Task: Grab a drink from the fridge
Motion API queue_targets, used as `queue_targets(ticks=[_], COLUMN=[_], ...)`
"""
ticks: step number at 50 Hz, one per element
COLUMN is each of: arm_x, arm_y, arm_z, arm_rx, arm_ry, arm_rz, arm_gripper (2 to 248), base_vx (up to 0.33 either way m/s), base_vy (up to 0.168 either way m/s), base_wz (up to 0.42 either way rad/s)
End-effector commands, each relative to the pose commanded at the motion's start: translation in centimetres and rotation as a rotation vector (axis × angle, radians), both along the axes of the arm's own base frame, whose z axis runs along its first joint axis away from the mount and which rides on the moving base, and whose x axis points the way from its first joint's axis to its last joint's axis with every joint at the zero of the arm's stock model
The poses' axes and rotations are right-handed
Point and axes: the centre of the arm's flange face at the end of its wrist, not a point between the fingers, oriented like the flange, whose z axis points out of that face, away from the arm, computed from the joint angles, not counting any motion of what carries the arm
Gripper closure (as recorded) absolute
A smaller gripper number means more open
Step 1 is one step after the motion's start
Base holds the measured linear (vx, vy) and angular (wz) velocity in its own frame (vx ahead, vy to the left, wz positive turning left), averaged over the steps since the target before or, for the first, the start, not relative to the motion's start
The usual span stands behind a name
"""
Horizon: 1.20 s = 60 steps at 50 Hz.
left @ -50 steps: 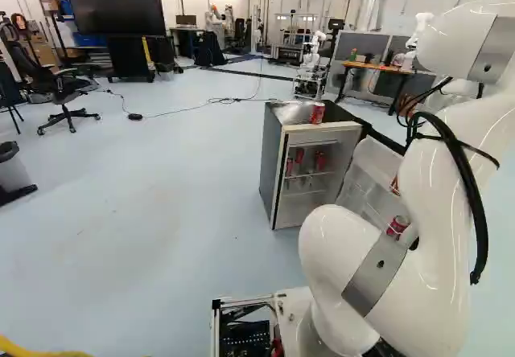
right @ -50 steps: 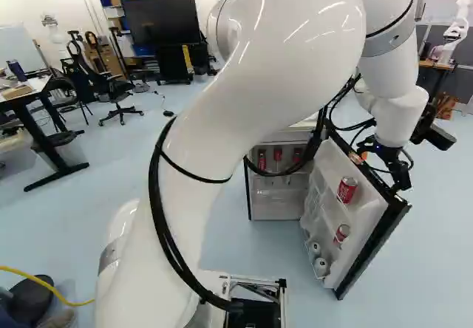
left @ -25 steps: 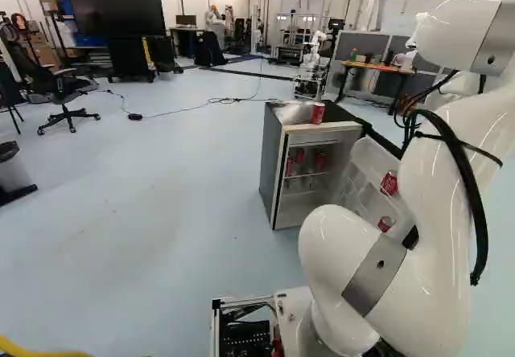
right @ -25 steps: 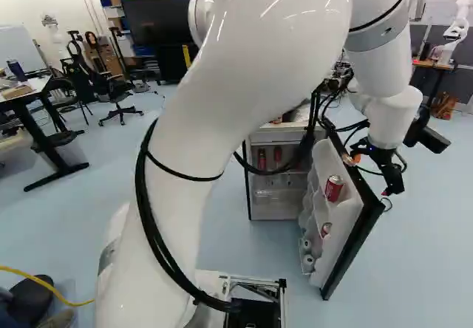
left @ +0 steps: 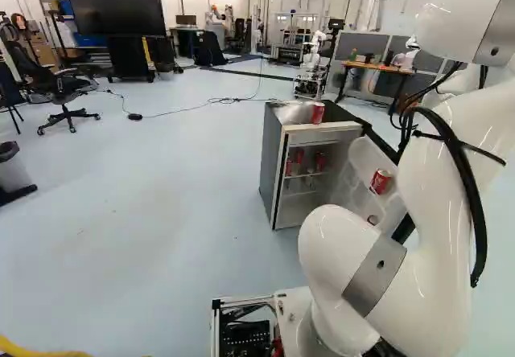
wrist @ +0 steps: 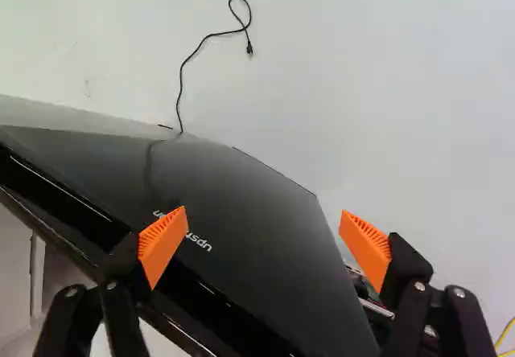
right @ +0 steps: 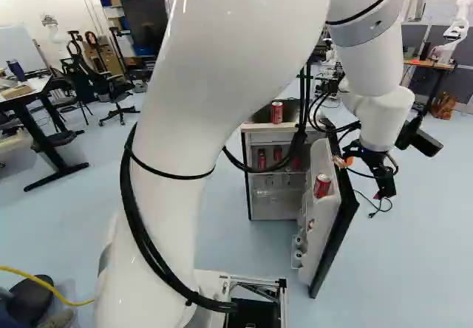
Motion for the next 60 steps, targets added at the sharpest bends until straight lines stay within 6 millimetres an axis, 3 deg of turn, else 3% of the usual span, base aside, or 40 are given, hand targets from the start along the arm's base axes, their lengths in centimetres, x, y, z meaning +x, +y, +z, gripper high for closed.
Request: queue_targets(ticks=[60], arm_x=[-3.3], arm_y=[9.5], arm_z=[0.2], arm_rx=[0.058], arm_ry=[0.039], arm_rz=[0.047], arm_gripper=[3], base_vx=[0.0], base_vy=[0.0], base_wz=[0.0])
